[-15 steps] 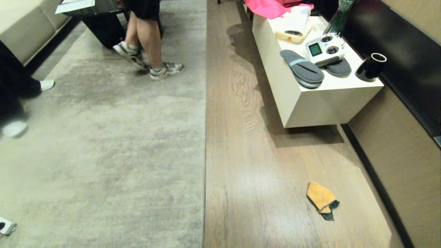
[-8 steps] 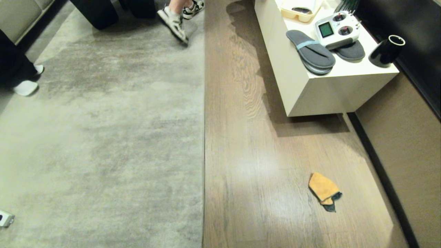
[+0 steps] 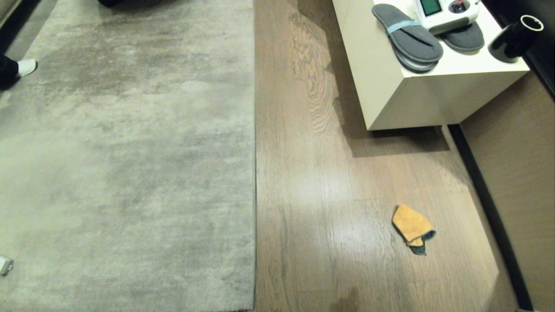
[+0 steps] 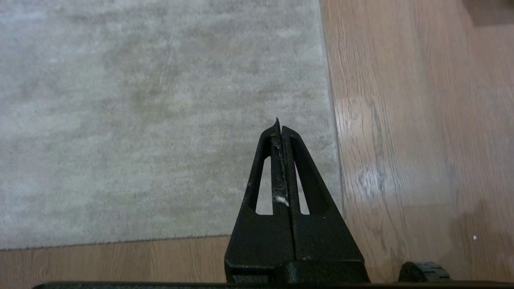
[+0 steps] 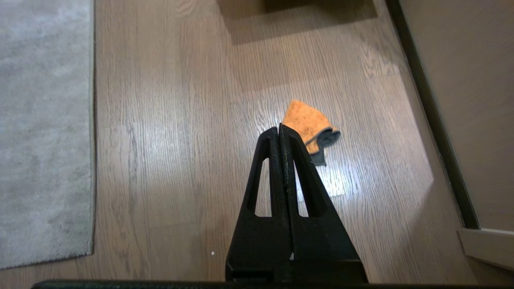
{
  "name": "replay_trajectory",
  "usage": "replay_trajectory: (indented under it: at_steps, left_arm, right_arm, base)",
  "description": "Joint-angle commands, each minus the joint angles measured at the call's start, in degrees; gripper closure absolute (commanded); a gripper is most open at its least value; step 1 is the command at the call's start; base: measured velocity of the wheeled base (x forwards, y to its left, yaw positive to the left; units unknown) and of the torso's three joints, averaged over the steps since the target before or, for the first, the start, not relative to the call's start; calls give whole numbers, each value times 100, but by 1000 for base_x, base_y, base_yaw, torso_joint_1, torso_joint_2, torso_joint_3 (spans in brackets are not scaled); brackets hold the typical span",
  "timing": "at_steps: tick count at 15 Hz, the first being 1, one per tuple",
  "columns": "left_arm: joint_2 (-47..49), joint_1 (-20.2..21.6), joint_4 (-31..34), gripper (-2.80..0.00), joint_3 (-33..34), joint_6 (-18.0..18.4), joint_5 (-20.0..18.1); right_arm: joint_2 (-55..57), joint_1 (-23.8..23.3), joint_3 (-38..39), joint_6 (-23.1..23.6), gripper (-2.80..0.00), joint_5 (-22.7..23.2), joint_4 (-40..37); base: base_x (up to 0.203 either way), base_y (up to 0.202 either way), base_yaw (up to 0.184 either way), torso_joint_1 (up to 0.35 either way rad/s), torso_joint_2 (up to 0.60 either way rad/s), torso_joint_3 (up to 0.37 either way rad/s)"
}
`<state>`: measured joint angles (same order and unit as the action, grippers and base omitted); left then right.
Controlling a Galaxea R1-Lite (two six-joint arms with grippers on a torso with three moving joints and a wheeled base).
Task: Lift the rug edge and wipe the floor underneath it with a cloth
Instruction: Pick up the rag
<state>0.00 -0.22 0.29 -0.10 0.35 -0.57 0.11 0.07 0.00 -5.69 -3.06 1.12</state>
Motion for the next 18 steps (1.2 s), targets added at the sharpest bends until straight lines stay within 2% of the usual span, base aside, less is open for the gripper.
replay_trajectory:
  at_steps: [1,18]
  left_arm:
    - [9,4,3,0,1,0,-4]
    - [9,-4,103,0,-25,0,-4]
  right_arm:
    - [-2,1,0,-2,0,-2,2]
    - [-2,1,0,-2,0,-2,2]
  base:
    - [0,0,0,4,2,-201]
    - [0,0,0,3,3,-196]
